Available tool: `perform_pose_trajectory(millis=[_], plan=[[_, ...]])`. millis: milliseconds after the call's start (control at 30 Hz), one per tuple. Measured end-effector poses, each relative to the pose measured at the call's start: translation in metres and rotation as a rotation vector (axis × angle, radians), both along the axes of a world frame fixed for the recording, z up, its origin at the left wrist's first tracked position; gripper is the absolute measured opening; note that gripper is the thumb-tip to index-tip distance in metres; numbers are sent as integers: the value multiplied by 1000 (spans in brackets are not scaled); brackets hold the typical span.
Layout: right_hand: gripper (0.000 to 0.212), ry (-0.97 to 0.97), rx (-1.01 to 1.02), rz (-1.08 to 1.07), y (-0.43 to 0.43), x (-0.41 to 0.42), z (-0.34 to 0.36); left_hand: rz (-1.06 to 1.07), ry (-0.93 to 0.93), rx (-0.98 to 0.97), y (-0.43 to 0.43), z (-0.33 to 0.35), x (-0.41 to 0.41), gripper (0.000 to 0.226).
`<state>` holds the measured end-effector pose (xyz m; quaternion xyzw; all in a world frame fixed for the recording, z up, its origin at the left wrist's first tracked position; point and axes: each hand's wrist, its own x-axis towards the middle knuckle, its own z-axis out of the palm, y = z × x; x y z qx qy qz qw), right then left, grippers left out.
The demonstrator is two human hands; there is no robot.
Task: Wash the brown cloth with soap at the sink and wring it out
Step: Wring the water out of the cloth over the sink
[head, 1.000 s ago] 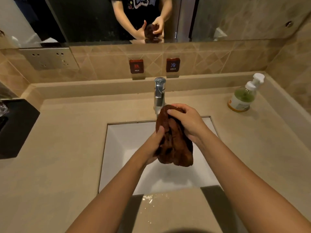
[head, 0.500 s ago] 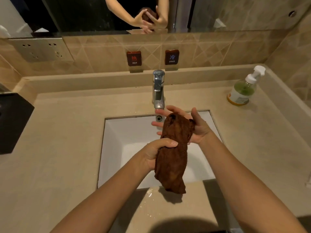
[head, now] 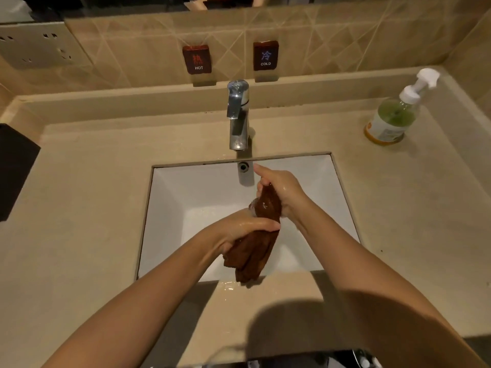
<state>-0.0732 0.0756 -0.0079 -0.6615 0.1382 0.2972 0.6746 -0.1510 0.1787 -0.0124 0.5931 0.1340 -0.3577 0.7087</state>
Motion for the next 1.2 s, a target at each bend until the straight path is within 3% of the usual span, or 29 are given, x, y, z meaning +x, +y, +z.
perform_pose_trajectory(millis=[200, 300, 400, 533, 600, 667, 800, 900, 967, 1033, 1067, 1200], plan=[[43, -55, -140, -16, 6, 4, -4, -55, -104, 332, -7, -7, 7, 16], [43, -131, -270, -14, 6, 6, -6, -49, -182, 432, -11, -14, 7, 26], [47, -246, -401, 17, 4, 8, -6, 4, -249, 440, -15, -21, 5, 50], [50, -234, -408, 114, 2, 11, 3, 6, -153, 321, -10, -6, 6, 14], [50, -159, -236, 241, -9, 17, 13, 54, 20, 69, -2, 5, 3, 9], [49, -96, 65, 412, -25, 24, 19, 95, 172, -230, 1, 10, -4, 18], [59, -27, 791, 552, -33, 20, 7, 114, 246, -747, -11, 16, -15, 40], [47, -61, 1325, 529, -10, 2, 3, -4, 192, -913, -26, 13, -13, 37], [43, -68, 1506, 435, -6, -2, 10, -47, 115, -946, -32, 9, -13, 36], [47, -32, 1509, 372, -8, -1, 13, -42, 111, -898, -33, 10, -13, 35], [49, 5, 1418, 342, -10, 1, 15, -18, 129, -863, -32, 12, -12, 34], [54, 156, 798, 138, -21, 10, 24, 203, 169, -559, -26, 17, -8, 29]])
